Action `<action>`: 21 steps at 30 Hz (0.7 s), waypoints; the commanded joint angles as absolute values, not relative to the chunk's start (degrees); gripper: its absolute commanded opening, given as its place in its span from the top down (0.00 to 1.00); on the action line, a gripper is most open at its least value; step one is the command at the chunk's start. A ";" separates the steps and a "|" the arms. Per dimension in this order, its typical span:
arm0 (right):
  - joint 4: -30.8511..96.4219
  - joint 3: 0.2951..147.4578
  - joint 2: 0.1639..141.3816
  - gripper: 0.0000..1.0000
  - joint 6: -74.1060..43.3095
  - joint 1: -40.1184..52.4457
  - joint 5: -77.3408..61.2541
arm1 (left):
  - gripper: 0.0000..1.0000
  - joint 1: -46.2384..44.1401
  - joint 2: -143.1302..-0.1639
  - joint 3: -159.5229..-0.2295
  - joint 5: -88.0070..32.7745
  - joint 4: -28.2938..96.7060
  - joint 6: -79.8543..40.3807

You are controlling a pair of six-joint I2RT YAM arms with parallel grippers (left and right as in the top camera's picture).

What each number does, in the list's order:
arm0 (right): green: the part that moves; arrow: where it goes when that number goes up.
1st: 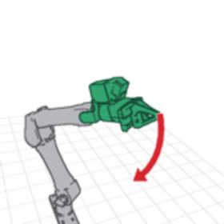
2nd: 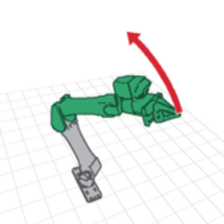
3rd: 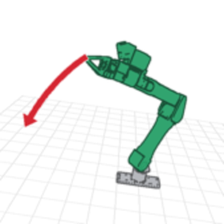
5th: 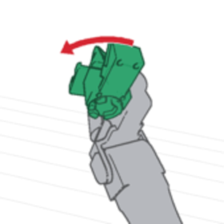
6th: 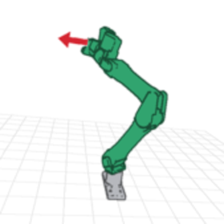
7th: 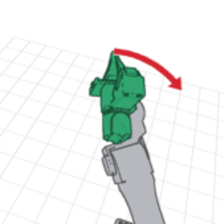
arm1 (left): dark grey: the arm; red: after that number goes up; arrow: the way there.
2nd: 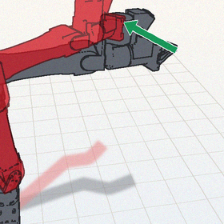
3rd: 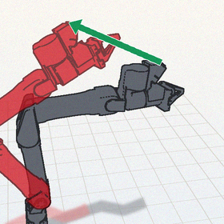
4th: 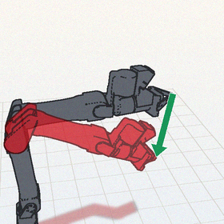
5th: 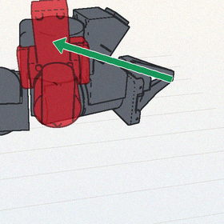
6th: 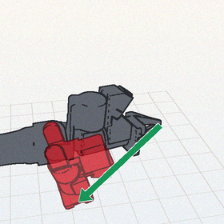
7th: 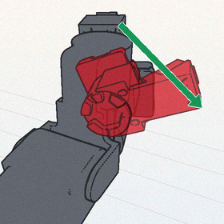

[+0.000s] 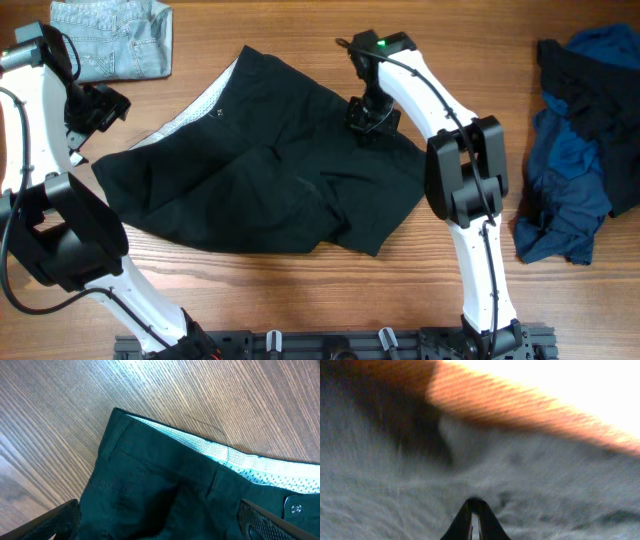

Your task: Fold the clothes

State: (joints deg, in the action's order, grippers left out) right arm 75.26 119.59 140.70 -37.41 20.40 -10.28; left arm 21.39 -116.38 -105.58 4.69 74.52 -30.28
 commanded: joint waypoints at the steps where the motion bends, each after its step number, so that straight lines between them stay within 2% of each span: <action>1: 70.37 119.55 141.25 0.89 -37.21 17.21 -10.50 | 0.00 21.39 -117.03 -105.21 5.67 73.95 -30.04; 8: 64.18 119.55 141.45 0.88 -37.01 15.44 -10.31 | 0.00 21.39 -117.03 -105.21 4.64 74.48 -30.02; 11: 62.98 119.55 141.99 0.89 -36.84 15.38 -10.33 | 0.00 21.23 -117.03 -105.21 -4.69 73.14 -23.75; 12: 62.74 119.55 142.02 0.90 -36.14 15.33 -10.33 | 0.05 20.99 -117.03 -105.21 -10.24 72.03 -19.22; 13: 62.35 119.59 141.99 0.92 -35.83 15.29 -10.31 | 0.16 20.38 -117.03 -105.21 -17.37 70.61 -13.02; 14: 62.30 119.92 141.84 0.94 -35.75 15.22 -10.31 | 0.22 19.59 -117.01 -105.23 -21.47 69.65 -9.15; 17: 62.70 123.17 141.43 0.91 -35.81 14.44 -10.33 | 0.29 15.62 -117.01 -105.23 -23.14 66.52 -6.20; 19: 63.22 125.97 140.31 0.90 -36.03 13.32 -10.09 | 0.30 12.01 -117.01 -105.23 -23.14 63.42 -6.15; 20: 63.72 127.42 139.55 0.90 -36.05 12.62 -9.39 | 0.35 10.17 -117.01 -105.23 -23.11 61.73 -6.15; 21: 64.29 128.55 139.04 0.90 -36.01 12.08 -8.51 | 0.50 8.78 -117.01 -105.23 -23.14 60.29 -6.17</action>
